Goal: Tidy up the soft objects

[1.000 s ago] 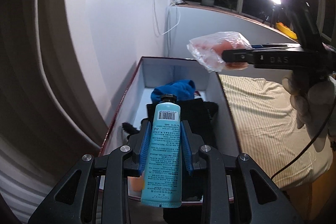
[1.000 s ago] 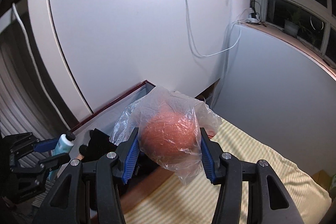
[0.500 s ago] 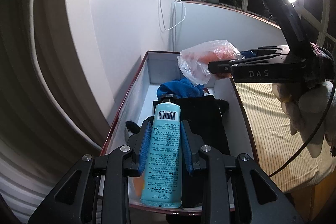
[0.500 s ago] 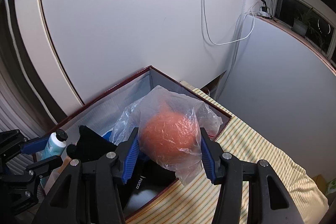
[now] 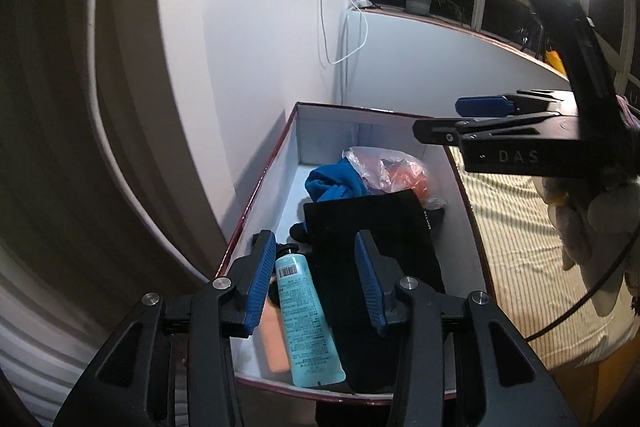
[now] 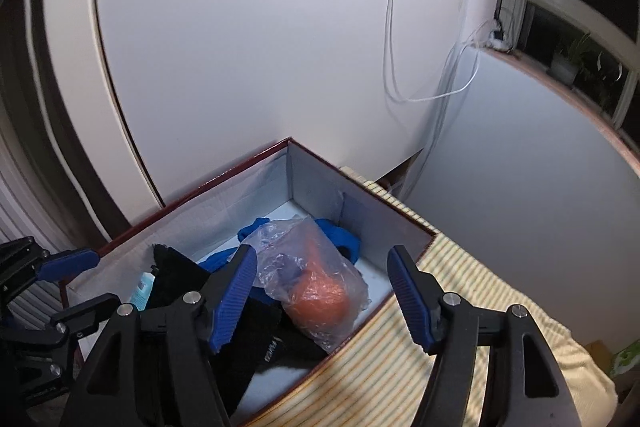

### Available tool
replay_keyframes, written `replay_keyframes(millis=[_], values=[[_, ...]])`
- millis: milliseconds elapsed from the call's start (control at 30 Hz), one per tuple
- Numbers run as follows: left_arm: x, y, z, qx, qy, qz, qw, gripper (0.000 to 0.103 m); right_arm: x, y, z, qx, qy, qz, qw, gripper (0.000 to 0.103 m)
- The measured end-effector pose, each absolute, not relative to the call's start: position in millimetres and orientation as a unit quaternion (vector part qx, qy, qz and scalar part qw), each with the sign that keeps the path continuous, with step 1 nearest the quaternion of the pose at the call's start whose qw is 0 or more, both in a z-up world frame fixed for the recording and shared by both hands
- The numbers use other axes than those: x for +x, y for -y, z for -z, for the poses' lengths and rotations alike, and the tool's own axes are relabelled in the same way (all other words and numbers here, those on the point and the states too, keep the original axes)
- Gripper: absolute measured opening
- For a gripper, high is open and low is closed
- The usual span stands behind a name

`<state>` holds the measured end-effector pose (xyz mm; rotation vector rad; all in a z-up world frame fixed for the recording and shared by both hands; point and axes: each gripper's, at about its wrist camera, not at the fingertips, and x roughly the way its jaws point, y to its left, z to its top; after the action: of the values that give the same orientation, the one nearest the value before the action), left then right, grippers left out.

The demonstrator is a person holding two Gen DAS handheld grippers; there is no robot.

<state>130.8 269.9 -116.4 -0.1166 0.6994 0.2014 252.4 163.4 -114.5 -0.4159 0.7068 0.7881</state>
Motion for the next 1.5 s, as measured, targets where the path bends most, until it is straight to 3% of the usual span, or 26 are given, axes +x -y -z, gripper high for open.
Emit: replay_keyframes(millis=[800,933,1000,1167,1500], values=[[83,-244,92,-0.074,-0.298,-0.094,0.947,0.04,169,-101,57,-0.164,-0.265,-0.372,0.875,0.066],[75,-235,86,-0.076,-0.287,-0.095,0.95,0.062,165,-92,56,-0.157,-0.268,-0.373,0.874,0.066],[70,-230,82,-0.076,-0.28,-0.098,0.952,0.062,161,-87,56,-0.155,-0.267,-0.372,0.875,0.066],[59,-219,74,-0.065,-0.272,-0.115,0.953,0.079,151,-69,56,-0.147,-0.259,-0.366,0.882,0.067],[33,-207,64,-0.072,-0.251,-0.161,0.952,0.082,131,-27,56,-0.121,-0.247,-0.352,0.895,0.085]])
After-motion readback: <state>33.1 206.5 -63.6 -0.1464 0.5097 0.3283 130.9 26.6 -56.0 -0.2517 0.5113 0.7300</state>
